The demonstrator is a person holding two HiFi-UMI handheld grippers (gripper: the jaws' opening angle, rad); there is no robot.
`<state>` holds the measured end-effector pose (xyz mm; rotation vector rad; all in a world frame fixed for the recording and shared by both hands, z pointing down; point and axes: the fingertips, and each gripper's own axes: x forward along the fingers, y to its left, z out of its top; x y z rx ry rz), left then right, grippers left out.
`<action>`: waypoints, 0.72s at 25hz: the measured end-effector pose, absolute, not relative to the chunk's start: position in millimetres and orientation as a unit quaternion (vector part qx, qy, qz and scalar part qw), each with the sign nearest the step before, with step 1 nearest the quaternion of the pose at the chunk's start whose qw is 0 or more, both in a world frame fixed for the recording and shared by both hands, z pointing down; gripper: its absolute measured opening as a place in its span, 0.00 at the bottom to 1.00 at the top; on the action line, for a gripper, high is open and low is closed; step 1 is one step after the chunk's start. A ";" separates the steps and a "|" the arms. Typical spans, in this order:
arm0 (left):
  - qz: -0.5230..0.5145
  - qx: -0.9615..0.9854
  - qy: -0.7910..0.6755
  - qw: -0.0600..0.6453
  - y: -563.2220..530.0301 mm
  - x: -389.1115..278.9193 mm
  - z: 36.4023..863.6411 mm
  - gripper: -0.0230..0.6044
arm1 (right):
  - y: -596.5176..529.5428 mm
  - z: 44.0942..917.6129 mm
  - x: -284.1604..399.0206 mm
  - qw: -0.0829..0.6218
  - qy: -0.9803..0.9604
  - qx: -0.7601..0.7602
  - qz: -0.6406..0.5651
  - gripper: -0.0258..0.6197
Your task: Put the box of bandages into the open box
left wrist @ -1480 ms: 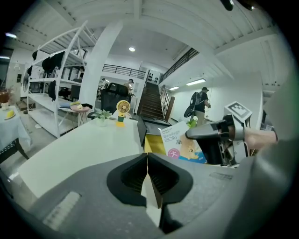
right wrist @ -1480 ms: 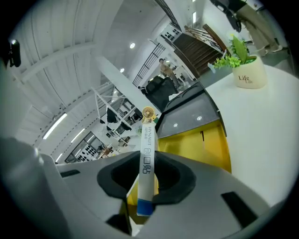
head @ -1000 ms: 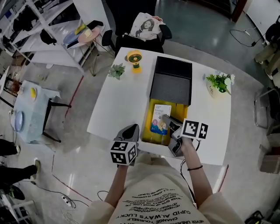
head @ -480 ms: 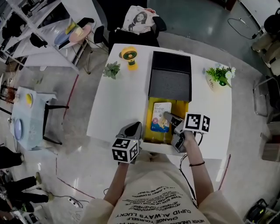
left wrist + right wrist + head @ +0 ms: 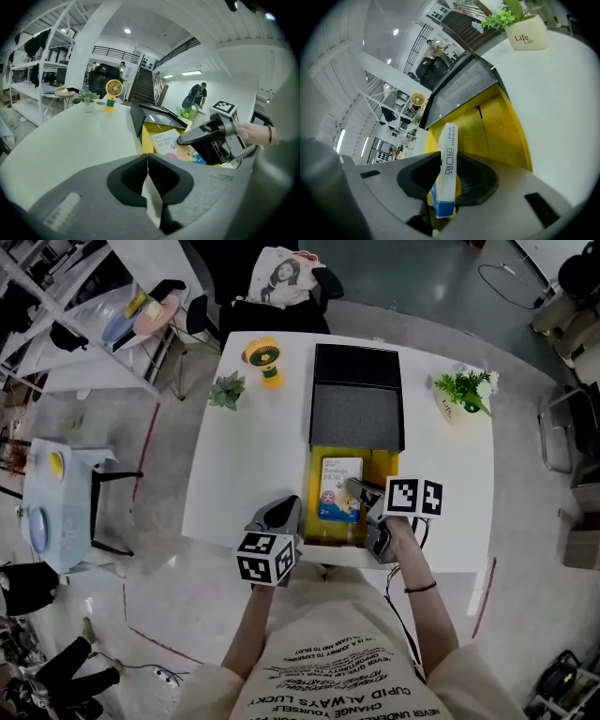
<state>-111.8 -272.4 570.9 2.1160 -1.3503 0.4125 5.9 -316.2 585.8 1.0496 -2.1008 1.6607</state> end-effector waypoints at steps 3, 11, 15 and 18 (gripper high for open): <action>0.156 0.795 -0.507 0.295 -274.1 -111.7 570.2 0.07 | -316.0 587.1 4.2 0.143 -0.727 0.363 0.565 0.19; 0.158 0.795 -0.506 0.296 -276.7 -114.6 572.0 0.07 | -316.2 596.1 3.2 0.190 -0.732 0.381 0.532 0.27; 0.158 0.795 -0.505 0.296 -278.3 -115.3 572.4 0.07 | -316.0 599.0 3.9 0.210 -0.734 0.391 0.514 0.32; 0.159 0.796 -0.504 0.296 -279.3 -116.7 573.4 0.07 | -316.4 600.2 0.9 0.219 -0.737 0.394 0.503 0.35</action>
